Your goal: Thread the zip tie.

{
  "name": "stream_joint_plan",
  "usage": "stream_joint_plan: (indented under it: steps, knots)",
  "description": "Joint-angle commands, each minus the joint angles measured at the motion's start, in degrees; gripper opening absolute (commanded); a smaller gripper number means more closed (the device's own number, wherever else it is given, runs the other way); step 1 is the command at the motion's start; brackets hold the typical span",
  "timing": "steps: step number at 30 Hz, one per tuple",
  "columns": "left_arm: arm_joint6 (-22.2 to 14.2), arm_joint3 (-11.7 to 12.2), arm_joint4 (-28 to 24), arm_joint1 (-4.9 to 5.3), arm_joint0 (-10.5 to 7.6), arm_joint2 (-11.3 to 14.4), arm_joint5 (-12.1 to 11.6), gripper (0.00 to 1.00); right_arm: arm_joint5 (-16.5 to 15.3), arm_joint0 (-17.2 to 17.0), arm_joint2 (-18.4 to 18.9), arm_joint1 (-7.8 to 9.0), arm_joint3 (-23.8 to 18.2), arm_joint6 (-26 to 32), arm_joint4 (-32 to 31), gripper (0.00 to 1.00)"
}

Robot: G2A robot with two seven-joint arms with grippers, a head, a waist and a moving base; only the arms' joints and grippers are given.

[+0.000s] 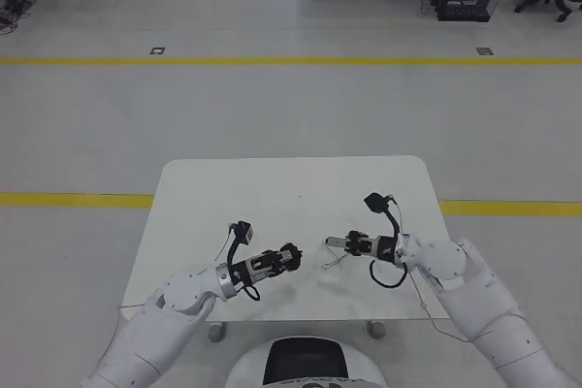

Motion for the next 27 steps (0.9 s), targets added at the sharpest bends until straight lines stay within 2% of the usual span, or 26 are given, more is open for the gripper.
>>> stream_joint_plan:
  steps: [1, 6, 9, 11, 19, 22, 27]
  knots:
    - [-0.6, -0.4, 0.3, 0.00, -0.21, 0.1, 0.0, 0.00, 2.3, 1.4, -0.8, 0.04, -0.8, 1.0, -4.7, 1.00]
    - [-1.7, -2.0, 1.7, 0.28, 1.37, -1.2, 0.0, 0.00, 8.3, 7.7, -6.6, -0.75, 0.1, 6.1, -14.6, 1.00]
    - [-2.5, -2.9, 2.4, 0.45, 2.50, -2.2, 0.0, 0.00, 10.4, 11.1, -11.0, -1.79, 2.5, 8.4, -17.1, 1.00]
    - [-2.7, -3.3, 2.5, 0.49, 2.96, -2.7, 0.0, 0.00, 10.9, 12.4, -12.8, -2.22, 3.8, 8.2, -19.2, 1.00]
    - [-2.7, -3.3, 2.5, 0.49, 2.96, -2.7, 0.0, 0.00, 10.9, 12.4, -12.8, -2.22, 3.8, 8.2, -19.2, 1.00]
    - [-2.7, -3.3, 2.5, 0.49, 2.96, -2.7, 0.0, 0.00, 10.5, 12.4, -13.6, -2.26, 3.4, 7.4, -21.5, 1.00]
    - [-2.7, -3.3, 2.5, 0.49, 2.96, -2.7, 0.0, 0.00, 11.3, 16.7, -17.3, -3.47, 5.8, 9.4, -25.0, 1.00]
